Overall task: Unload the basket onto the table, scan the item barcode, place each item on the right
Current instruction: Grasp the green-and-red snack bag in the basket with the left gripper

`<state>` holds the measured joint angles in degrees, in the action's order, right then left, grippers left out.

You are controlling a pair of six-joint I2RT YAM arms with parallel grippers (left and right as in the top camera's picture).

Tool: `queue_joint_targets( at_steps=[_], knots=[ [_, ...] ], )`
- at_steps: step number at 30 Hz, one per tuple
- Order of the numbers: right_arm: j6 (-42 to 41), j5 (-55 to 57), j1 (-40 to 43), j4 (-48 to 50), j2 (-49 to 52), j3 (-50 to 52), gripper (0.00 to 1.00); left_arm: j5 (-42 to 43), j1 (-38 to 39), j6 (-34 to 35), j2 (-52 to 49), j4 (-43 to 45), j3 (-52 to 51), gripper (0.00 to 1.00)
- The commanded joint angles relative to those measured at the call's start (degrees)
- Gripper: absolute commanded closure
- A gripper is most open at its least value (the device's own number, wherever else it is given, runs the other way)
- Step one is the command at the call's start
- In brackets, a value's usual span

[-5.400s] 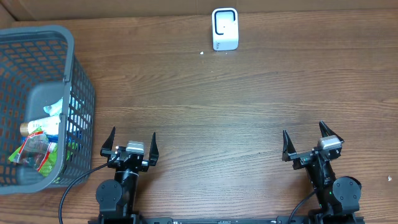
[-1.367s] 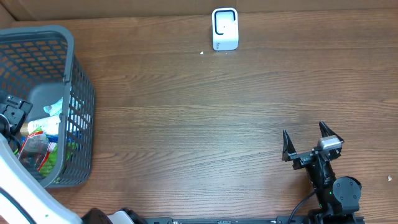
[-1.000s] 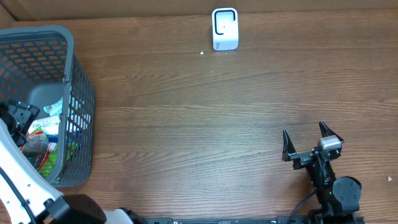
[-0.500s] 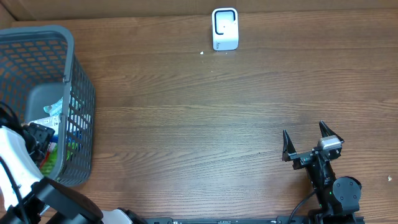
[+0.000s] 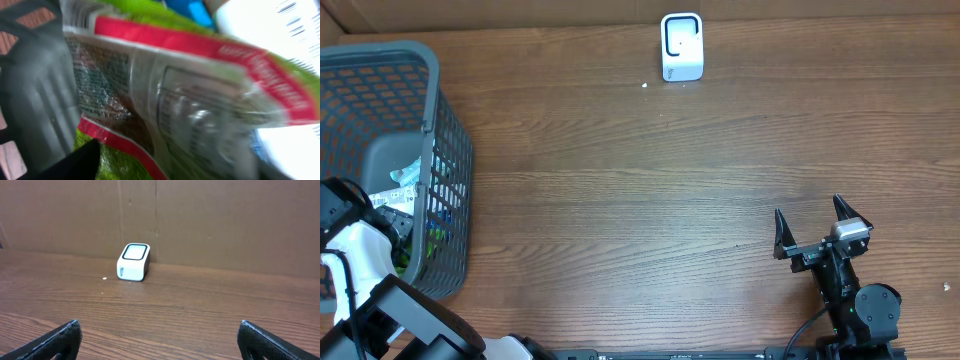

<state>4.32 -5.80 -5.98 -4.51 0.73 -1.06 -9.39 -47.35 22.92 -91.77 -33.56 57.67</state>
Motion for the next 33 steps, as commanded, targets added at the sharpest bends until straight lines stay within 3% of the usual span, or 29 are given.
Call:
queue_joint_targets(
  at_steps=[1, 7, 8, 11, 18, 25, 33],
  knots=[
    [0.0, -0.3, 0.2, 0.3, -0.6, 0.6, 0.0, -3.6, 0.1, -0.6, 0.2, 2.0, -3.2, 0.39],
    [0.0, -0.3, 0.2, 0.3, -0.6, 0.6, 0.0, -4.6, 0.1, -0.6, 0.2, 5.7, -7.0, 0.51],
    [0.0, -0.3, 0.2, 0.3, -0.6, 0.6, 0.0, -4.6, 0.1, -0.6, 0.2, 5.8, -7.1, 0.59],
    [0.0, -0.3, 0.2, 0.3, -0.6, 0.6, 0.0, -4.5, 0.1, -0.7, 0.2, 5.3, -7.1, 0.96],
    [0.0, -0.3, 0.2, 0.3, -0.6, 0.6, 0.0, -2.2, 0.2, -0.7, 1.2, 1.2, -5.0, 0.96],
    [0.0, -0.3, 0.2, 0.3, -0.6, 0.6, 0.0, 5.5, 0.8, -0.7, 4.3, -11.4, 7.6, 0.96],
    [0.0, -0.3, 0.2, 0.3, -0.6, 0.6, 0.0, 7.5, 4.7, -0.7, 9.0, -20.1, 18.1, 0.96]
  ],
)
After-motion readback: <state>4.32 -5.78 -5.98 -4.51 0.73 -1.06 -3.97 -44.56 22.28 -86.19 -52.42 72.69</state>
